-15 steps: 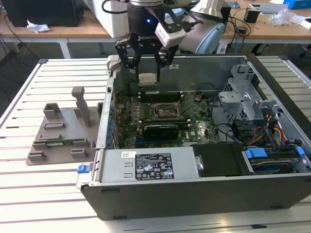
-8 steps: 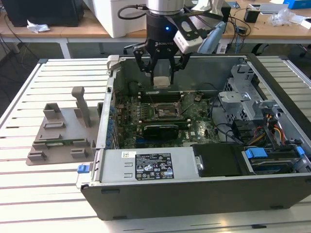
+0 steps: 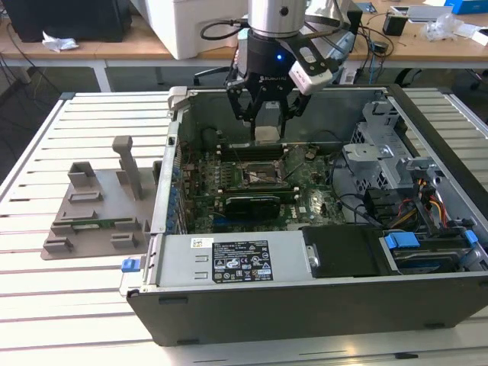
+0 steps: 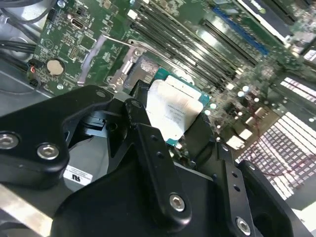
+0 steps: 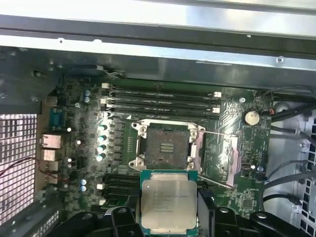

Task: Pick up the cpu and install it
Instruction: 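Pick up the cpu and move it towards the insertion slot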

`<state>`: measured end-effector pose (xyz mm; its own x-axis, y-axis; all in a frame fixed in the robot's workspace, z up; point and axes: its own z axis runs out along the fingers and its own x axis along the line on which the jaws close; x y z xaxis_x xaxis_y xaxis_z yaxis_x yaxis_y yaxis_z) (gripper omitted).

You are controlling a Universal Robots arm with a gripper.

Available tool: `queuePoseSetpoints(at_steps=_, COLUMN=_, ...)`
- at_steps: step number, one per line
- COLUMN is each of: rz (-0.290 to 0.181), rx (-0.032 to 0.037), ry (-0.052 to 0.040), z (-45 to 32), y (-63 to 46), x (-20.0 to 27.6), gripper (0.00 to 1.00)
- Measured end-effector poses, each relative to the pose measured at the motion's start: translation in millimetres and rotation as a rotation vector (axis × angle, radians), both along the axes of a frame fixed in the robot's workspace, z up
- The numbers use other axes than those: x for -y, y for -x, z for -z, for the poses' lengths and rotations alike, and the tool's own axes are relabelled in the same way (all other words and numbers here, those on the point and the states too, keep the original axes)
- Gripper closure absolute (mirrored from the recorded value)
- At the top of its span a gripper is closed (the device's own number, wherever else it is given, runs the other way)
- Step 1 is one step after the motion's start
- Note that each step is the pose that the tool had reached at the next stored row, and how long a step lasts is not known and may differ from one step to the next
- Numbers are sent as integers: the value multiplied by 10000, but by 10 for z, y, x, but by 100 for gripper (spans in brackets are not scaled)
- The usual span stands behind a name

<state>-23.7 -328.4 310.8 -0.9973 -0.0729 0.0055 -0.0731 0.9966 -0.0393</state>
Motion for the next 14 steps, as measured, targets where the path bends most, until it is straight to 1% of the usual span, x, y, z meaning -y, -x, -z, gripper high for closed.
queuePoseSetpoints(at_steps=2, rz=-2, rx=-2, ry=2, z=41, y=-31, x=-13, gripper=45)
queuePoseSetpoints(at_steps=4, rz=0, rx=-3, ry=2, z=79, y=-41, x=-22, gripper=45)
queuePoseSetpoints(at_steps=5, rz=0, rx=-2, ry=0, z=116, y=-43, x=-27, gripper=45)
queuePoseSetpoints(at_steps=6, rz=-1, rx=-3, ry=2, z=129, y=-43, x=-27, gripper=45)
queuePoseSetpoints(at_steps=14, rz=1, rx=-2, ry=1, z=130, y=-44, x=-28, gripper=45)
